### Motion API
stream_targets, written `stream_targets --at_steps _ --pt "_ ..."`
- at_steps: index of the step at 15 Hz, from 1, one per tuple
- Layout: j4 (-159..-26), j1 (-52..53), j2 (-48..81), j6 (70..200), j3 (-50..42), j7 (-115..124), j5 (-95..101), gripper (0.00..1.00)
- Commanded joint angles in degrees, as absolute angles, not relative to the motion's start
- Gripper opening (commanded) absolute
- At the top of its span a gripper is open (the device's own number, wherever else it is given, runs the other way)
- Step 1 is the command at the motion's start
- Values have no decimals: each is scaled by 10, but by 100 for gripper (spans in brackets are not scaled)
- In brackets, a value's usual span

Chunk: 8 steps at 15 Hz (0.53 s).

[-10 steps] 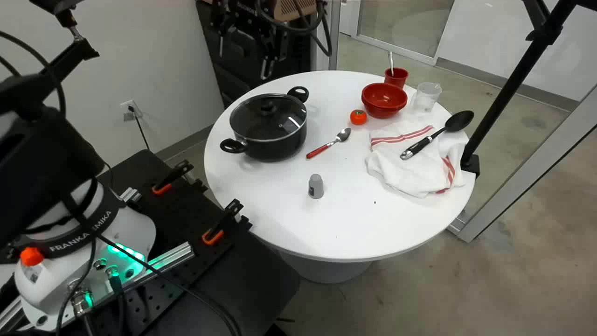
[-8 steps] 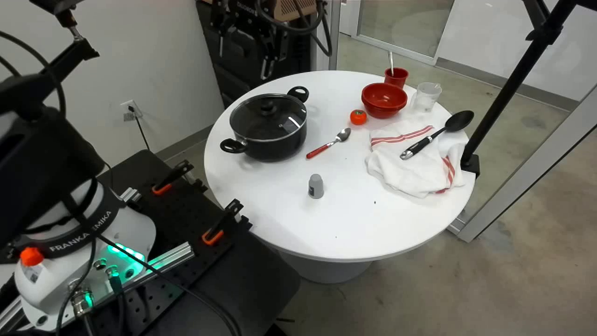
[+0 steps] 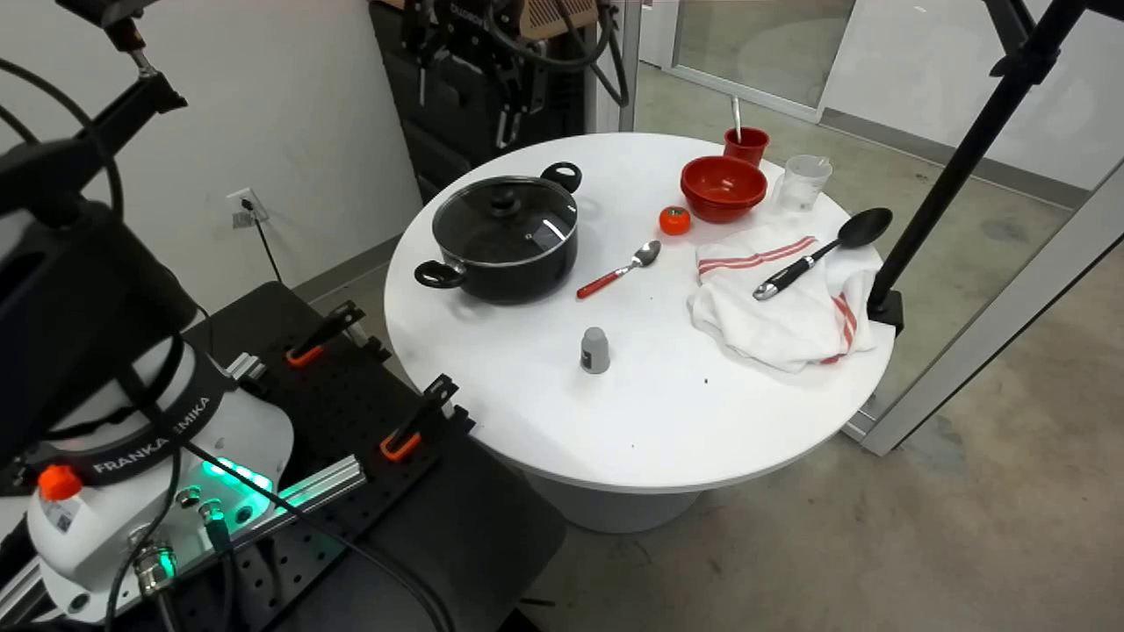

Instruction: Move the grey shaker to the center of the table

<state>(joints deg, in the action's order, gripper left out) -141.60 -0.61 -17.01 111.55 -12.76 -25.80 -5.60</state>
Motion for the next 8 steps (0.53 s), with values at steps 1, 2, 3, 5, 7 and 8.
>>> stream_targets --at_steps 1,2,3,5,7,8 --pt "-1468 -18 -178 1242 -148 -348 -109 100" --pt "-1480 -20 -165 1294 -159 -382 -124 100" --pt "-1486 -20 -151 1328 -172 -414 -149 100" --pt "-1497 -17 -109 1403 -199 -487 -207 100" --pt "-1498 -22 -55 1464 -213 -550 -247 100" --pt "-1495 -28 -28 1481 -217 -579 -267 100"
